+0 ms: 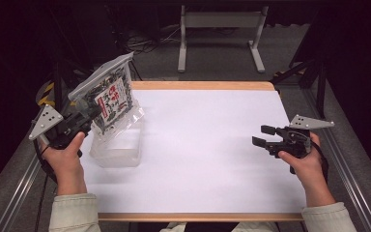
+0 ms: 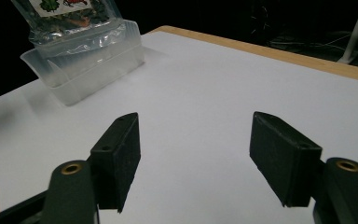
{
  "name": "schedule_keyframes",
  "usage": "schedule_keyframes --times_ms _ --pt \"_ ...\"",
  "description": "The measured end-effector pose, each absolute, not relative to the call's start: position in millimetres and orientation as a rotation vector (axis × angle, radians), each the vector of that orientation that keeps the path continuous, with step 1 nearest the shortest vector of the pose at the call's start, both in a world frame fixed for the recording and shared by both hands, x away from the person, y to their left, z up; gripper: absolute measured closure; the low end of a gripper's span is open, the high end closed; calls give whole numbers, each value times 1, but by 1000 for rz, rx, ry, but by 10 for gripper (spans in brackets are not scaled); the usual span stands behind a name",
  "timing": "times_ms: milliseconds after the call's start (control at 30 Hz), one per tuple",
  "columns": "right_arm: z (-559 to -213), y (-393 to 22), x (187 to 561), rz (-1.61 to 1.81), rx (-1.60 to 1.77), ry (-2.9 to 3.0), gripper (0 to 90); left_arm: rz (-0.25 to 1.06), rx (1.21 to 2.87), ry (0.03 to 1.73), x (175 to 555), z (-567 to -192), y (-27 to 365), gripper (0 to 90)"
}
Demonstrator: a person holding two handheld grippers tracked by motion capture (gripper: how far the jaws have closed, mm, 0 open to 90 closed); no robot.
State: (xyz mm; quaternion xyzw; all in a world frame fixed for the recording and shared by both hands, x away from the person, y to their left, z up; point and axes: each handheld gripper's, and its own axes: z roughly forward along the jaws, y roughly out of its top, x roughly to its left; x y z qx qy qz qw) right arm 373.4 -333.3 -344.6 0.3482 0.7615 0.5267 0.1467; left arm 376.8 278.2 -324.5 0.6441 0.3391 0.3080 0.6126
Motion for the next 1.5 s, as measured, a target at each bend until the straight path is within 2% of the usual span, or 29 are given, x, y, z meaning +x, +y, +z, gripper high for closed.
schedule_keyframes --times_ms 533,1500 --pt "-345 -335 374 1525 1010 2195 339 678 1527 761 385 -337 276 742" --pt "-347 -334 375 1524 1012 2201 339 614 1560 863 402 -370 284 731"
